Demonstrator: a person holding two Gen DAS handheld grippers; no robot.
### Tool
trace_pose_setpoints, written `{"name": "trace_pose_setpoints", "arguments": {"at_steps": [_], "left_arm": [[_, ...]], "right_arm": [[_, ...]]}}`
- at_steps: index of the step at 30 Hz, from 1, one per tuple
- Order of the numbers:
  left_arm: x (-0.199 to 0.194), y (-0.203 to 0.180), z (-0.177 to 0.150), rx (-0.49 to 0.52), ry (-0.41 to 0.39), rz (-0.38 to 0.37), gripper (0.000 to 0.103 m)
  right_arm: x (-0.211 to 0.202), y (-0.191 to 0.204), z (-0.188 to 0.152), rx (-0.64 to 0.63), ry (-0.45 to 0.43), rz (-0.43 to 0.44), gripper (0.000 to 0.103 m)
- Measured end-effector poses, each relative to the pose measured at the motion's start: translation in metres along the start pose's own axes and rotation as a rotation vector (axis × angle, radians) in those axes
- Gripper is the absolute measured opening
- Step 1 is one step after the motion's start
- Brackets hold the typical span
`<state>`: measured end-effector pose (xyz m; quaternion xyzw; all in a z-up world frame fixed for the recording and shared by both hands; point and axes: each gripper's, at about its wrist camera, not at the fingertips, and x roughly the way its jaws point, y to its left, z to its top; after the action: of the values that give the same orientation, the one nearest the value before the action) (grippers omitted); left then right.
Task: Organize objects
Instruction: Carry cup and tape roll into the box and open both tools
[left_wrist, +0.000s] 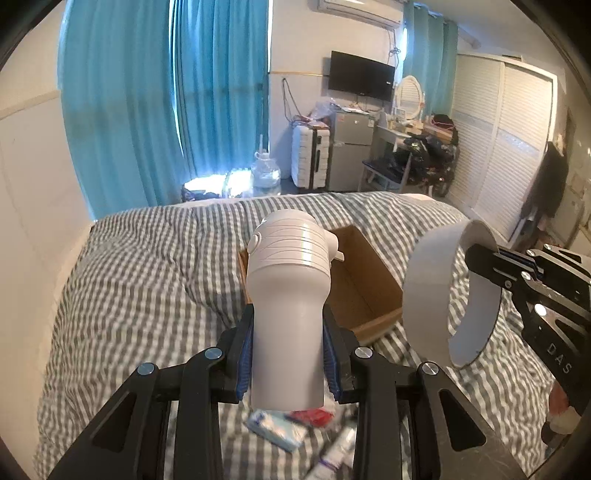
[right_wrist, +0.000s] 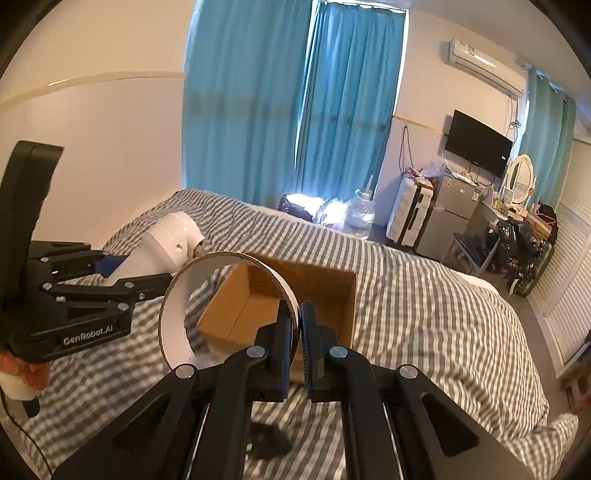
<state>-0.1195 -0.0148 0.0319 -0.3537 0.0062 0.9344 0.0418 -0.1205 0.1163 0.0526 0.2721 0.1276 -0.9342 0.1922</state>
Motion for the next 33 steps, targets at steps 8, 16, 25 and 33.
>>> {"name": "trace_pose_setpoints", "arguments": {"at_steps": [8,16,25,33], "left_arm": [[0.055,0.009,0.039,-0.006,0.008,0.023,0.032],[0.127,-0.001,0.027,0.006,0.065,0.076,0.032],[0.184,-0.002,0.000,0.041,0.126,0.042,0.032],[0.192,0.002,-0.012,0.035,0.138,0.007,0.034]], "right_arm": [[0.079,-0.028,0.042,0.040,0.036,-0.012,0.005],[0.176,-0.042,0.045,0.037,0.140,-0.046,0.005],[0.240,-0.044,0.007,0.029,0.240,-0.048,0.005],[0.245,-0.044,-0.005,0.038,0.255,-0.011,0.009]]}}
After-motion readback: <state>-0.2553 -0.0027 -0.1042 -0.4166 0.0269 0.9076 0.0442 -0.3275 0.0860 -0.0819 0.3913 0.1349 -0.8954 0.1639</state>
